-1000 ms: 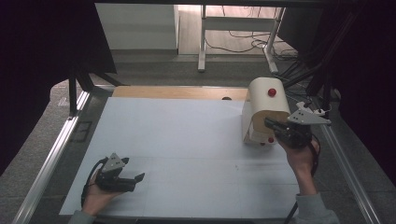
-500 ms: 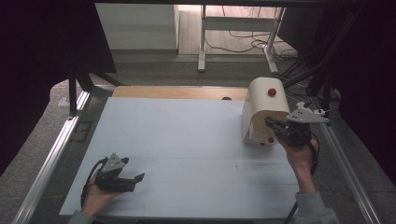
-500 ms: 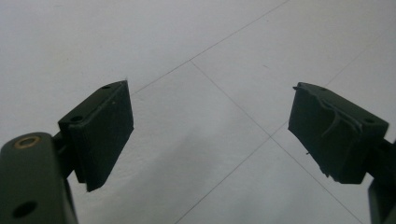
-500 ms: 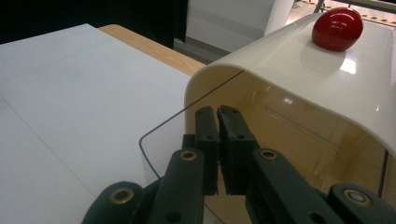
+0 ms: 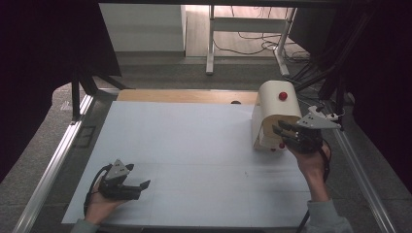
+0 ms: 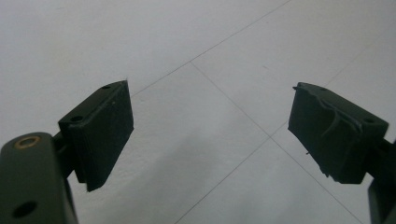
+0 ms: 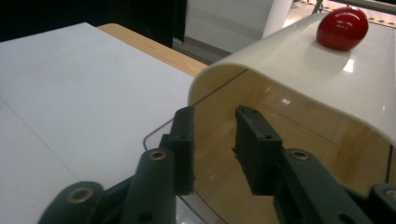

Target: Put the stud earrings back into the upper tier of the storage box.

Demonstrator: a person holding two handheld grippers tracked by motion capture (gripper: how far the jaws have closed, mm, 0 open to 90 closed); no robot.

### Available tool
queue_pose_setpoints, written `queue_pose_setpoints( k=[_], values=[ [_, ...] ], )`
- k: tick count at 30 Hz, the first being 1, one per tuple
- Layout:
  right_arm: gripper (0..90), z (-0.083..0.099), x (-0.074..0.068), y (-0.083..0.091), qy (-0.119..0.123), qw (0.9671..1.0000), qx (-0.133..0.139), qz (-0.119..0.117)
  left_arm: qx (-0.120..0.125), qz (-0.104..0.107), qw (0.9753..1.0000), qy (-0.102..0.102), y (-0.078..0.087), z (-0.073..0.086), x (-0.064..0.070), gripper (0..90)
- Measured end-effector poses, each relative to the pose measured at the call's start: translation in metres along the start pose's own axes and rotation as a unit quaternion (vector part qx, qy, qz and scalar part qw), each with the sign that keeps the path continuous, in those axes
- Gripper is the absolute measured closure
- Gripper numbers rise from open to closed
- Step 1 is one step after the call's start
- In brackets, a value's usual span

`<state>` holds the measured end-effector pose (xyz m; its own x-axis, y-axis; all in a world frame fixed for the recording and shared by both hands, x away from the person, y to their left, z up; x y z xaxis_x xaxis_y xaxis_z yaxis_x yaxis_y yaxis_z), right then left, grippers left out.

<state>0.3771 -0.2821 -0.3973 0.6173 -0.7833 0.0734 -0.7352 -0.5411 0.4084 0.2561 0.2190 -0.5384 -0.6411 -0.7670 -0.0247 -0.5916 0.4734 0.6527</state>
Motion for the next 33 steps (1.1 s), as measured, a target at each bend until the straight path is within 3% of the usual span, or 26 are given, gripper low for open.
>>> queue_pose_setpoints(
  k=[5, 6, 14, 26, 33],
  values=[
    [57.0, -0.002, -0.005, 0.004, -0.006, 0.9998, 0.010, -0.015, 0.000, 0.000, 1.0000, 0.000, 0.000, 0.000, 0.000, 13.9],
    [55.5, -0.003, -0.008, 0.005, -0.006, 0.9995, 0.014, -0.027, 0.000, 0.000, 1.0000, 0.000, 0.000, 0.000, 0.000, 13.9],
    [52.7, -0.003, -0.021, 0.006, -0.006, 0.9980, 0.014, -0.061, 0.001, -0.001, 1.0000, 0.000, 0.001, 0.000, 0.000, 13.8],
    [51.0, 0.005, -0.043, 0.008, 0.002, 0.9955, 0.004, -0.094, 0.000, 0.001, 1.0000, 0.000, 0.000, 0.000, 0.000, 13.9],
    [50.2, 0.013, -0.055, 0.004, 0.009, 0.9937, -0.016, -0.110, 0.000, 0.002, 1.0000, 0.002, 0.000, 0.000, 0.000, 13.9]
  ],
)
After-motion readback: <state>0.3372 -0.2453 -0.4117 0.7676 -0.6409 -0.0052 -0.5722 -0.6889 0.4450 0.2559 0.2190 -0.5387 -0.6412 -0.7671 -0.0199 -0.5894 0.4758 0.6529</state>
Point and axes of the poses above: each handheld gripper's, and its own axes: y roughly backward along the jaws, z roughly out of its underside, x roughly to its right, the point moved 3 cm from there along -y, roughly forward along the jaws, and after that the axes turned 4 degrees about -y, right-handed, at the moved point
